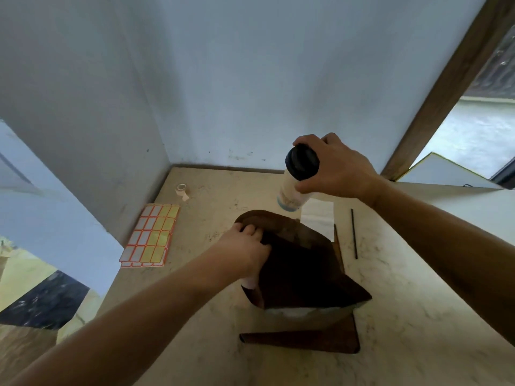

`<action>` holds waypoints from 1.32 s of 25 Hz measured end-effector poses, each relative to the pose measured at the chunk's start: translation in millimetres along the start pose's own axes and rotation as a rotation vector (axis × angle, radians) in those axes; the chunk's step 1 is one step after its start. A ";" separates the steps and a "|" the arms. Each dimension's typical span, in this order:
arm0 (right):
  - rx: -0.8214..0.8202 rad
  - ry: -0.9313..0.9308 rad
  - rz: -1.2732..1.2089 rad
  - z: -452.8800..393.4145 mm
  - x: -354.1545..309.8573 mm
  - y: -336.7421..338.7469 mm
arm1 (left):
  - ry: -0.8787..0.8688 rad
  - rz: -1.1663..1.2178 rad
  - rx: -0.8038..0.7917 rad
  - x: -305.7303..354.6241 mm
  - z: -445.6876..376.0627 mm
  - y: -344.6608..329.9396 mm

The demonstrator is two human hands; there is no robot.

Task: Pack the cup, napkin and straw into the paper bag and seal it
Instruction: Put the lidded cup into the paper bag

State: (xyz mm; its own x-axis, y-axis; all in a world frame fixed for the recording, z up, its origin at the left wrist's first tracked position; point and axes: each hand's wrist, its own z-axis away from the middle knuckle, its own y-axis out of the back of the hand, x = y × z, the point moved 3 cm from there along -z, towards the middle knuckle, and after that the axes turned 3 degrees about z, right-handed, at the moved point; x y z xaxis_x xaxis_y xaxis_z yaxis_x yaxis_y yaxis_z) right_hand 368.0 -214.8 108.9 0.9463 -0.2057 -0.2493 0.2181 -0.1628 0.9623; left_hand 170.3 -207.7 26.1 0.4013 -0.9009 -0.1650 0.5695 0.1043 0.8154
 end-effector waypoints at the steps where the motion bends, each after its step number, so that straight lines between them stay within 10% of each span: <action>1: -0.004 0.011 0.006 16.6 -5.6 11.0 | 0.007 -0.002 -0.021 2.2 -0.3 1.4; 12: 0.033 0.091 0.064 128.5 -53.8 62.3 | 0.094 0.005 -0.064 8.5 -14.2 -1.0; 33: -0.504 0.135 0.342 114.4 -57.7 -97.1 | 0.083 0.029 0.006 7.0 8.8 -6.9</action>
State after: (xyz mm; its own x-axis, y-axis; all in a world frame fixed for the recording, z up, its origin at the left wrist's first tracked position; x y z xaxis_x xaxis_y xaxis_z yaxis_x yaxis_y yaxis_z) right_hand 264.9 -297.5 17.4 0.9971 -0.0366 0.0665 -0.0481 0.3727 0.9267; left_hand 162.8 -218.4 24.2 0.4762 -0.8593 -0.1866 0.5522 0.1271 0.8239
